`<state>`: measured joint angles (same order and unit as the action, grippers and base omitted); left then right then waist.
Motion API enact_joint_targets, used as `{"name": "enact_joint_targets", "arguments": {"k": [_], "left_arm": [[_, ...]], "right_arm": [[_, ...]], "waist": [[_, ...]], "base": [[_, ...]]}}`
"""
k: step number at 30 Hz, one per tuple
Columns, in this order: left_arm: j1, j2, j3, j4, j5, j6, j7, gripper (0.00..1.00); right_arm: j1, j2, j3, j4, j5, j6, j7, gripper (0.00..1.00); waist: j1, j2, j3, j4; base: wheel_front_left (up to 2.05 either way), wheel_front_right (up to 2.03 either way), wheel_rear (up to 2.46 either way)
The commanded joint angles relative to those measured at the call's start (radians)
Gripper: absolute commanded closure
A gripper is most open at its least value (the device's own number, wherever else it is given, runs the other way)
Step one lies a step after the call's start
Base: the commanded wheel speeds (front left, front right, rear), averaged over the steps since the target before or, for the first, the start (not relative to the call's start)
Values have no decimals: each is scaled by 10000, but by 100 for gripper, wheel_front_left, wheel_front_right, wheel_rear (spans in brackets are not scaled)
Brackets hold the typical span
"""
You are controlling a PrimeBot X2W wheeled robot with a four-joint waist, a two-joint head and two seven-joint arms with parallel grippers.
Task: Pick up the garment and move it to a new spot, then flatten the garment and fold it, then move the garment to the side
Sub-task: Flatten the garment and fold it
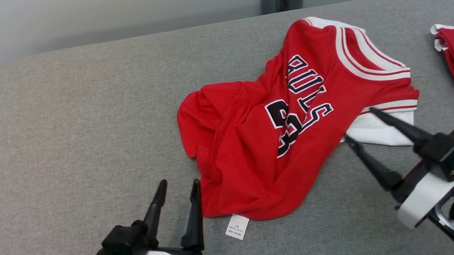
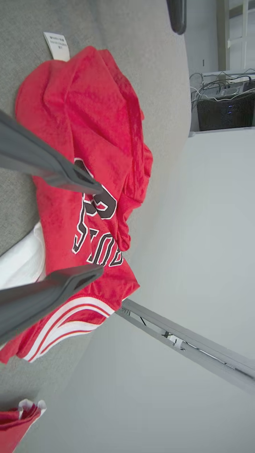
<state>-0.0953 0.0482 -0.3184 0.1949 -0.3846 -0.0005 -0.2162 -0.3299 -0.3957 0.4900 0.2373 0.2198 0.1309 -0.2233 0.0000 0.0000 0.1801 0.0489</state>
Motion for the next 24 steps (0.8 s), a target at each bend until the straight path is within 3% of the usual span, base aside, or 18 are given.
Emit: {"name": "enact_joint_targets", "arguments": {"k": [1,10,17,18,22,24], "left_arm": [[-98,49,-60,105,5,-72,143,0],[-682,267,-457,1856,55,-78,1585,0],[-1051,247,-364,2975,-82,105,1832,0],[-1086,242,-368,3086,-131,90,1801,3],[-1222,195,-471,3507,-235,25,1751,49],[-1270,183,-523,3691,-292,19,1712,55]], "right_arm": [[206,87,-346,-216,-172,-2,30,0],[1046,909,-2758,-1682,-1011,-1,157,0],[1523,1812,-3893,-2342,-1330,-1,-28,0],[1588,1970,-4068,-2426,-1366,-2,-55,0],[1825,2557,-4548,-2584,-1367,-1,-164,0],[1928,2753,-4683,-2619,-1329,-1,-202,0]], "waist": [[0,0,-42,-94],[0,0,-127,-519],[0,0,-203,-770],[0,0,-222,-801],[0,0,-324,-879],[0,0,-378,-898]], "base": [[0,0,0],[0,0,0],[0,0,0],[0,0,0],[0,0,0],[0,0,0]]}}
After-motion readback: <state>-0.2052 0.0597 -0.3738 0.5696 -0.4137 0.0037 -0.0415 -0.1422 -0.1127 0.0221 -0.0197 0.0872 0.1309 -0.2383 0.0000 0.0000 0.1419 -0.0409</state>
